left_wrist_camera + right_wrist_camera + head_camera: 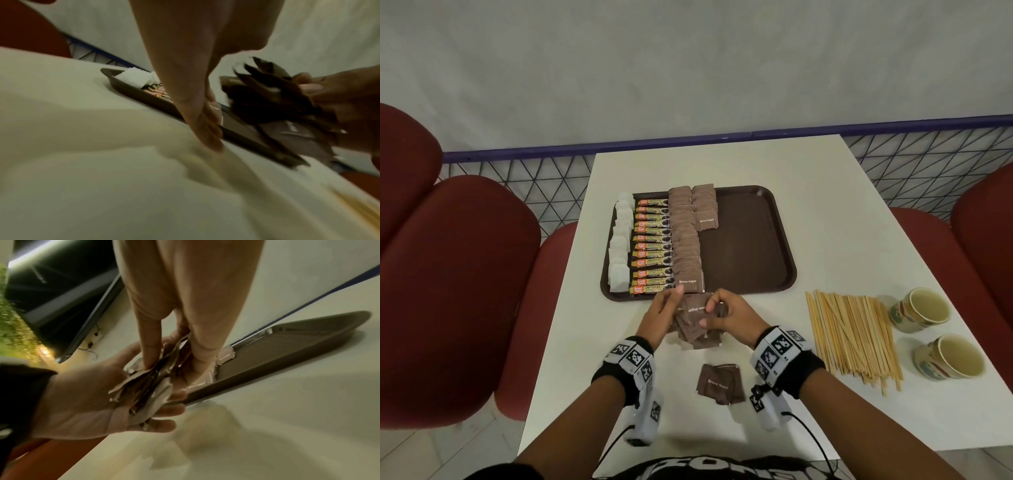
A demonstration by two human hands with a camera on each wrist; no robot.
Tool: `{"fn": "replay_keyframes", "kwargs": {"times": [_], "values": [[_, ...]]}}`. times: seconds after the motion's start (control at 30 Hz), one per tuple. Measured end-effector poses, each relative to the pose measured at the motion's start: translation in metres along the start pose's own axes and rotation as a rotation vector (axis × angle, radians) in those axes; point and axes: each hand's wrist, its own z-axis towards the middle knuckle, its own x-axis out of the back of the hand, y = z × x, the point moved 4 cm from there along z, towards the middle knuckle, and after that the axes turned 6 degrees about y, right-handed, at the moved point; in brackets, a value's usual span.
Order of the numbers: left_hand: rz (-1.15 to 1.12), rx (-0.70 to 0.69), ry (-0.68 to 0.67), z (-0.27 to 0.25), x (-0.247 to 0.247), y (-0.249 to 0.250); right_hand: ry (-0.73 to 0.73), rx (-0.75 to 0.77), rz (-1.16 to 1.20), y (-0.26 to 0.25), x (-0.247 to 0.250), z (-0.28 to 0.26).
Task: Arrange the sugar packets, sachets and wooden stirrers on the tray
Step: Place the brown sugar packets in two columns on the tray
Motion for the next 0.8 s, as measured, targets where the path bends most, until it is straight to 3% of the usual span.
{"fn": "replay_keyframes", "kwargs": {"times": [0.07,0.2,0.43,0.53,0.6,0.73,0.8], "values": [[-0.104,0.079,-0.098,0.001,-0.008,-0.001,-0.024,0.025,0.004,-0.005,-0.009,-0.001],[-0.337,0.263,-0.142,-0.002,-0.01,-0.006,0.038,0.099,-0.115,-0.005,-0.012,-0.002],[-0.264,0.278,-0.195,-0.004,-0.008,-0.01,0.116,0.185,-0.36,0.002,-0.005,-0.01],[-0.253,0.266,-0.138,-0.003,-0.002,-0.01,0.162,0.088,-0.264,0.006,0.013,-0.013],[-0.291,0.269,-0.101,-0.001,0.003,-0.012,0.085,0.04,-0.276,0.009,0.019,-0.018],[-0.294,0.236,-0.094,0.002,0.011,-0.016,-0.211,-0.025,-0.995,0.029,0.016,-0.038],[-0.276,0.251,-0.082,0.001,0.011,-0.017,-0.276,0.01,-1.215,0.035,0.011,-0.049]]}}
